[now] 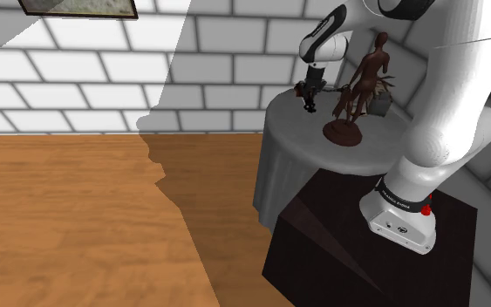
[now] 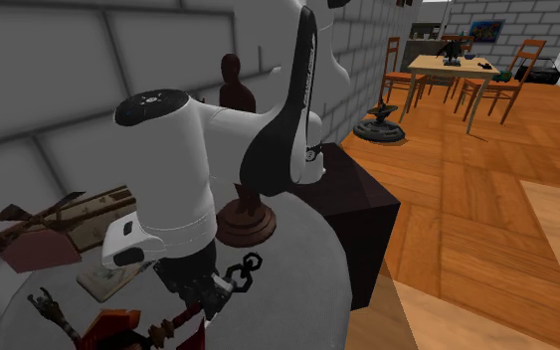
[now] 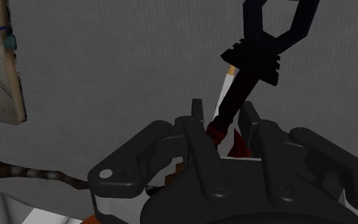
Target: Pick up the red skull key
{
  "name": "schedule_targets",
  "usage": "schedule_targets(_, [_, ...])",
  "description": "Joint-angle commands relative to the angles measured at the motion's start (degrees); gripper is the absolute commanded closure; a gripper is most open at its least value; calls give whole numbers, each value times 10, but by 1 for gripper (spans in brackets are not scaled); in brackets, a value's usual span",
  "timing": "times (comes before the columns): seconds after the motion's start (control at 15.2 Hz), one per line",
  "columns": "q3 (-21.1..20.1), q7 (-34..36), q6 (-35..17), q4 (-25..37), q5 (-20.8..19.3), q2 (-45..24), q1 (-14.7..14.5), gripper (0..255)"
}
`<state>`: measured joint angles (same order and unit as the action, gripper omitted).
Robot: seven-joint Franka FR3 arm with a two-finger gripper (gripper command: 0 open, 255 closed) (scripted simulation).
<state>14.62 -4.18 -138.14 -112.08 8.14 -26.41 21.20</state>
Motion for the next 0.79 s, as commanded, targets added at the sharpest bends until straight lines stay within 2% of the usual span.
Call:
schedule_targets(0.0, [2, 2, 12, 3, -4, 10, -2, 255])
schedule_targets(0.73, [12, 12, 68, 14, -21, 55, -8, 255])
